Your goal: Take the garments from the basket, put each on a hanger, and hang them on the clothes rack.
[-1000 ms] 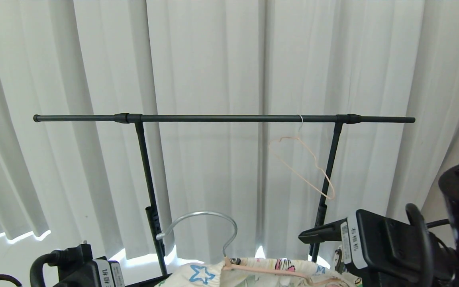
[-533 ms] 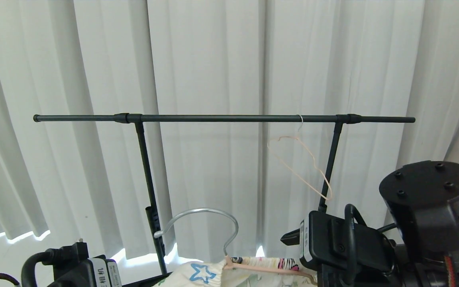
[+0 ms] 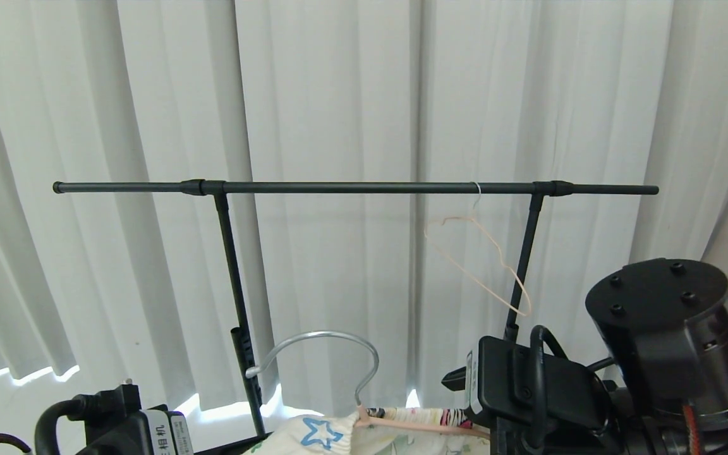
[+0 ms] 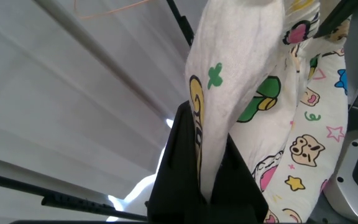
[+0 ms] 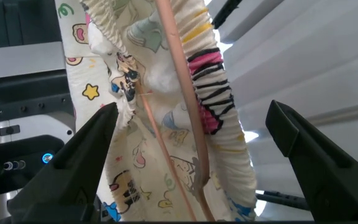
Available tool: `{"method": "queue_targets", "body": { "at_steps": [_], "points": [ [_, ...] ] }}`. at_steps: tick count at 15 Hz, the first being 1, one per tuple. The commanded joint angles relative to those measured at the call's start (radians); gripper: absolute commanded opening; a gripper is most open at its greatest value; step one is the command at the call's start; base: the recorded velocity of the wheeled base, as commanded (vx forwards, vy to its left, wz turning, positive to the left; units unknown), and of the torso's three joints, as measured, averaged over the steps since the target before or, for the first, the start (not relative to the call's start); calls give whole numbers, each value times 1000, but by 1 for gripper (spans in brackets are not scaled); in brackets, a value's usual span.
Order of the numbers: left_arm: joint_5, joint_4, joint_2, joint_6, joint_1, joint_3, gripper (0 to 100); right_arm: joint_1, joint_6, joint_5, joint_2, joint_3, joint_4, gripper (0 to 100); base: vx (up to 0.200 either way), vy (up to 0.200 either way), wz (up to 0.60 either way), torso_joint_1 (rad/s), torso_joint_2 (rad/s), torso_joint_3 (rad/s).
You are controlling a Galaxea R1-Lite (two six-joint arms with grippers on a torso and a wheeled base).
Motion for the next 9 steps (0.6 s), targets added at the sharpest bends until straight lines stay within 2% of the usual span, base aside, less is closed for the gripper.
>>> {"method": "queue_targets", "body": {
  "at_steps": [1,3,4,9],
  "points": [
    [0,0,0,0,0,0,0,-2,0,0,1,-1,-1,100,0,0,0,0,0,0],
    [0,0,0,2,0,-1,0,-2,-1,-2,1,1,-1,100,0,0,0,0,0,0],
    [0,0,0,2,0,-3,0,-2,-1,-2,1,1,-1,0,0,0,0,0,0,0],
    [0,0,0,2,0,-3,0,-2,-3,-10,0,1,-3,0,0,0,0,0,0,0]
  ]
}}
